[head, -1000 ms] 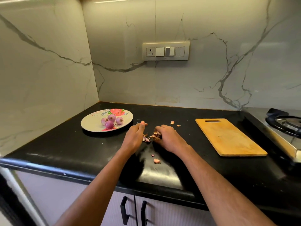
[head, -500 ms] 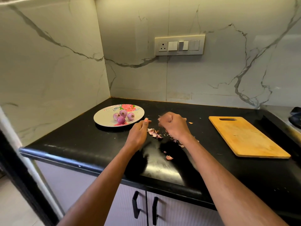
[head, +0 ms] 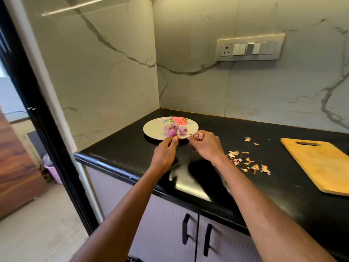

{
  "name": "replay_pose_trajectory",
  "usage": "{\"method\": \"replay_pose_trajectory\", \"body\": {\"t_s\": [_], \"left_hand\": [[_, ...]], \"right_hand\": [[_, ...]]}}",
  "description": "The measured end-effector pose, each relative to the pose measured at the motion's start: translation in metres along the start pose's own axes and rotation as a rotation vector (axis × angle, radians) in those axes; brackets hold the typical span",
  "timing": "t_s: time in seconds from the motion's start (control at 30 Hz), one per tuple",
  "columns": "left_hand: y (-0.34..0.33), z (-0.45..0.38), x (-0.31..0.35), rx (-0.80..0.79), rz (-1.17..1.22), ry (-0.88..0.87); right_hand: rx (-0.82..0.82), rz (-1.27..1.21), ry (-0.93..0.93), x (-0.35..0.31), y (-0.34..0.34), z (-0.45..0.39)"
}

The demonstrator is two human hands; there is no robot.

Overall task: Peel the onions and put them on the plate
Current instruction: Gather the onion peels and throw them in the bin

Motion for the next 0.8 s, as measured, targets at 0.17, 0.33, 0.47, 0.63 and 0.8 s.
{"method": "replay_pose_trajectory", "body": {"t_s": [0.17,0.33,0.47,0.63,0.8], "left_hand": [[0.020,0.002,-0.012,0.044,0.050,0.029],[0.036,0.004,-0.014,0.059,0.101,0.038],[0.073,0.004,-0.016,0.161,0.115,0.037],[0.144,0.028,-0.039,0.341,0.211,0.013],[0.193,0.065,-0.081,0.439,0.297,0.036]], "right_hand": [[-0.038,-0.009,-0.029,-0.005,-0.019,-0.003],[-0.055,-0.095,-0.003,-0.023,-0.041,-0.009],[-0.107,-0.203,0.042,-0.058,-0.071,-0.012],[-0.226,-0.290,0.107,-0.107,-0.127,0.005],[-0.341,-0.373,0.164,-0.141,-0.191,0.035]]}}
Point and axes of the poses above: each hand's wrist, its own z-axis away from the middle knuckle, its own y-axis out of the back of the hand, x = y × z, the point moved 4 cm from there along -z, towards the middle knuckle, and after that the axes turned 3 degrees about -x, right-handed, at the moved point
